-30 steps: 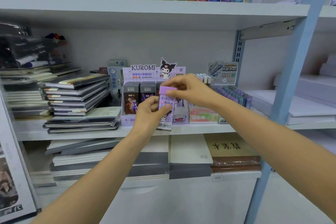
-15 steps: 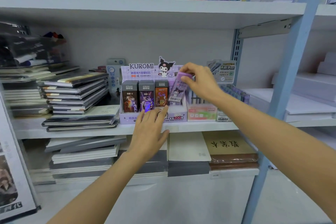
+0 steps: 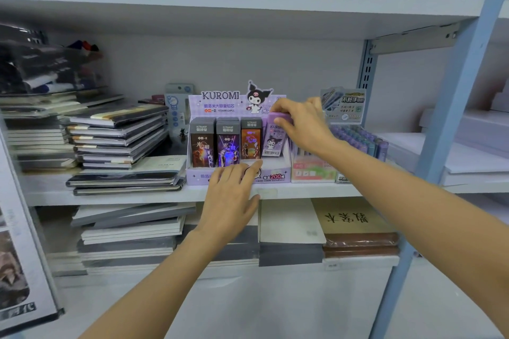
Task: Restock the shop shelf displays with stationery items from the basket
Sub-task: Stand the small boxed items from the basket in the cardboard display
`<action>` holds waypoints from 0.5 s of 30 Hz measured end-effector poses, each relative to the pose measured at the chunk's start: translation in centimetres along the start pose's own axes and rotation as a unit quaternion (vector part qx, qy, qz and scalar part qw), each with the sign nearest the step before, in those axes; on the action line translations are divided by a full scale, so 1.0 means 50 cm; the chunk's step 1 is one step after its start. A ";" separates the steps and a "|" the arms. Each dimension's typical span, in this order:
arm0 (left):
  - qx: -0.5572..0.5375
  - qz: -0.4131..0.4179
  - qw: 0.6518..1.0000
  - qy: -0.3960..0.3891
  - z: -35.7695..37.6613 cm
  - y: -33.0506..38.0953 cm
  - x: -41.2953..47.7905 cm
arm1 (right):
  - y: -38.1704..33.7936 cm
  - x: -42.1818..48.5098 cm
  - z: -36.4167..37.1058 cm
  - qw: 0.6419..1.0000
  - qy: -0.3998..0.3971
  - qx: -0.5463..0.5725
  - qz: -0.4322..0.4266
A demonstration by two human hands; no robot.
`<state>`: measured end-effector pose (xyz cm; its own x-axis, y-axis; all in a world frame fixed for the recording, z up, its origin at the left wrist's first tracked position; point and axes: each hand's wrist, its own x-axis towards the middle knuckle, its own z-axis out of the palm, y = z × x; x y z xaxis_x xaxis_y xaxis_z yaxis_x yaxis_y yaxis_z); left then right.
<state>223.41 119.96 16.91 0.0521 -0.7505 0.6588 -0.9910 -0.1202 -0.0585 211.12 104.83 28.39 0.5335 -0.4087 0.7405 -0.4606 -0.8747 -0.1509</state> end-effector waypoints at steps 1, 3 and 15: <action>0.001 0.001 1.000 0.000 0.000 0.000 -0.001 | -0.004 0.001 0.004 1.000 -0.008 -0.002 0.000; 0.004 0.004 1.000 -0.001 0.001 -0.001 -0.003 | -0.007 0.005 0.003 0.999 -0.031 -0.009 0.002; 0.000 0.006 1.000 0.027 0.016 0.004 -0.010 | -0.007 0.015 0.029 0.999 -0.004 -0.041 0.012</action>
<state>223.31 119.77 15.96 0.0337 -0.7154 0.6979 -0.9915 -0.1116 -0.0665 212.69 104.44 28.05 0.5265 -0.4313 0.7326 -0.5301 -0.8403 -0.1136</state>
